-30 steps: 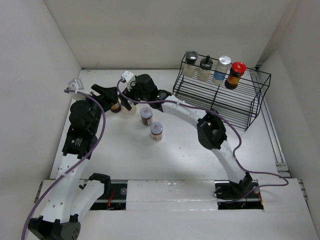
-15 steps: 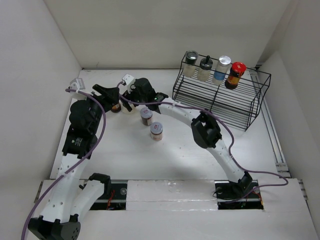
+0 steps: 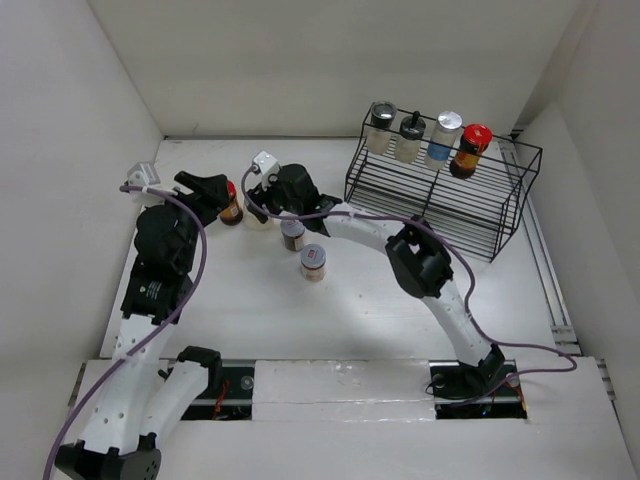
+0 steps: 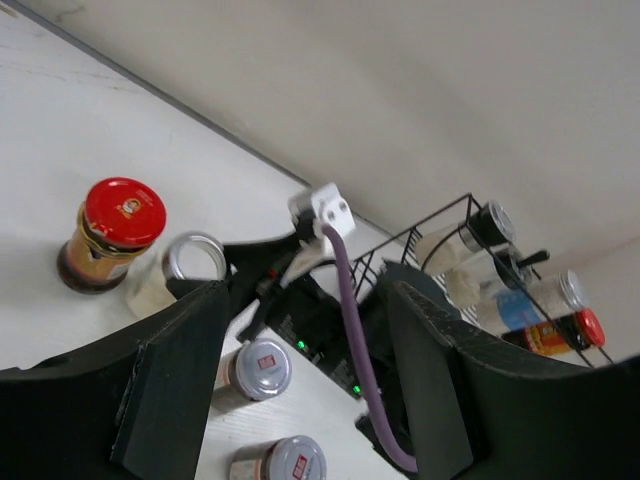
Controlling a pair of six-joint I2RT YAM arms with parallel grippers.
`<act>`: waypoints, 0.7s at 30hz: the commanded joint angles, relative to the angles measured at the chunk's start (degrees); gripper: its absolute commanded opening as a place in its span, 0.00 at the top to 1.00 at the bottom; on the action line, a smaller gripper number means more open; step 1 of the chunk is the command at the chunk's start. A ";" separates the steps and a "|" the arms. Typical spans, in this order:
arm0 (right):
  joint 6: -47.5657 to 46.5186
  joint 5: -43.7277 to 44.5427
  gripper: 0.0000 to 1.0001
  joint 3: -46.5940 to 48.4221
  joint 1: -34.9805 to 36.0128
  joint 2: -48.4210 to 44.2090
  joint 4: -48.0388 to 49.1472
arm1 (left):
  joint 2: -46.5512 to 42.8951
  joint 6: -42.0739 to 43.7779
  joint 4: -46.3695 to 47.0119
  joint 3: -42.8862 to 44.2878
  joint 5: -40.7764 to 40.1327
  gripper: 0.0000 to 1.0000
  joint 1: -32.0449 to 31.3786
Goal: Organize the condiment bottles
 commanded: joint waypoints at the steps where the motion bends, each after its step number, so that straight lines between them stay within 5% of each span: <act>1: 3.19 -3.85 0.56 -7.52 -0.48 -9.64 9.01 | -2.85 -1.13 0.40 2.73 -6.32 0.40 0.06; 12: 6.89 -8.27 0.57 -24.58 -8.47 -37.24 17.91 | -2.86 -1.75 1.72 0.97 -3.62 0.35 0.06; 21: 6.89 1.13 0.57 -34.96 -19.80 -52.11 8.86 | -1.63 -1.22 3.30 0.35 0.08 0.35 0.06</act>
